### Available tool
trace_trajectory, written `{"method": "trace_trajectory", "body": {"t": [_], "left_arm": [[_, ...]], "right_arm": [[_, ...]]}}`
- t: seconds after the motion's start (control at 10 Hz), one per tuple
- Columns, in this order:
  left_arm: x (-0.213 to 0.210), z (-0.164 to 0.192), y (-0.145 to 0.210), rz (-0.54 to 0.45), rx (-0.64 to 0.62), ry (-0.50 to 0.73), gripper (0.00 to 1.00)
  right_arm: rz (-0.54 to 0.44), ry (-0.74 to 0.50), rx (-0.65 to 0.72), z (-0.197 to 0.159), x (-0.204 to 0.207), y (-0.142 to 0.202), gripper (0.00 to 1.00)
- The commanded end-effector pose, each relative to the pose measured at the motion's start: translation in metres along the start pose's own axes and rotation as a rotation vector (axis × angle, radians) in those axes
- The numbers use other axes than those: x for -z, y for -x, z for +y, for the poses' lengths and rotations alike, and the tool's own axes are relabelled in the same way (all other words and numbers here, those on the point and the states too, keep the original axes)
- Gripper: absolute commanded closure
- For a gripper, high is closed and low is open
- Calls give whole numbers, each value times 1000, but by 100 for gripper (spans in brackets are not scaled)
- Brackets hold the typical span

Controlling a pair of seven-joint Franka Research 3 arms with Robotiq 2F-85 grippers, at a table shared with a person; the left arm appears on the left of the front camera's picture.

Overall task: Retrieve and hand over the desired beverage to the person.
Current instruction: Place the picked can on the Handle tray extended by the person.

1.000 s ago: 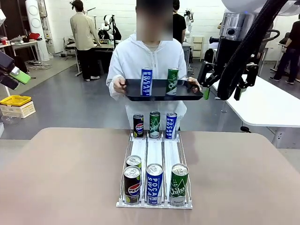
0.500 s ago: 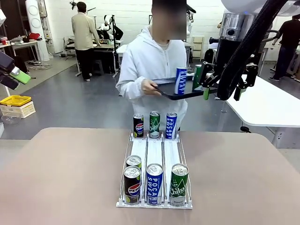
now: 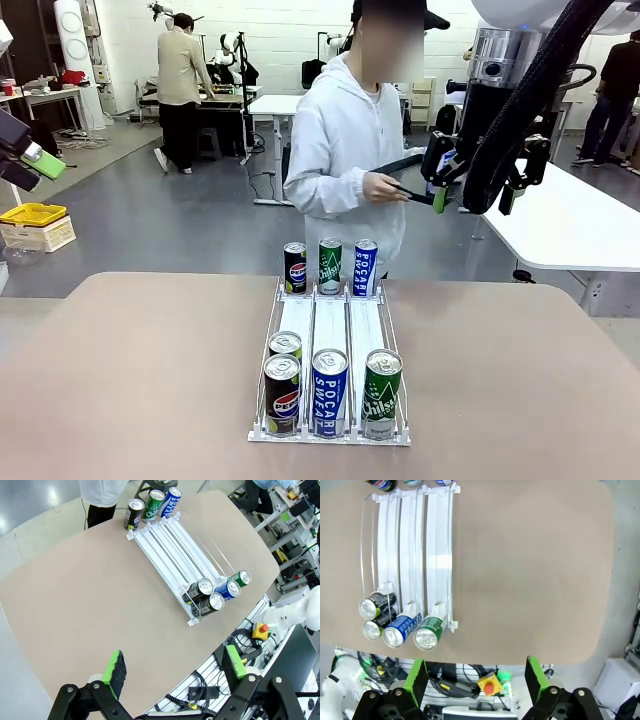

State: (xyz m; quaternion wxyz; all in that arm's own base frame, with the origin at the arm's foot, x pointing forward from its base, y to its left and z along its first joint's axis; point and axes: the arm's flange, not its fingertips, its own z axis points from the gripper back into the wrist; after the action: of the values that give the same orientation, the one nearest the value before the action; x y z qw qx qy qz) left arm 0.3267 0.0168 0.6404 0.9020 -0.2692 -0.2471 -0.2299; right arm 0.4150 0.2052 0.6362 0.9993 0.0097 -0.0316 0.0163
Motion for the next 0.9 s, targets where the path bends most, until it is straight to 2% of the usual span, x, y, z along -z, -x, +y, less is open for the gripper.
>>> {"method": "trace_trajectory", "body": {"t": [0.0, 0.8], "left_arm": [[0, 1, 0, -6, 5, 10, 0], [0, 1, 0, -6, 5, 10, 0]], "right_arm": [[6, 15, -2, 3, -1, -2, 0], [6, 15, -2, 3, -1, -2, 0]]}}
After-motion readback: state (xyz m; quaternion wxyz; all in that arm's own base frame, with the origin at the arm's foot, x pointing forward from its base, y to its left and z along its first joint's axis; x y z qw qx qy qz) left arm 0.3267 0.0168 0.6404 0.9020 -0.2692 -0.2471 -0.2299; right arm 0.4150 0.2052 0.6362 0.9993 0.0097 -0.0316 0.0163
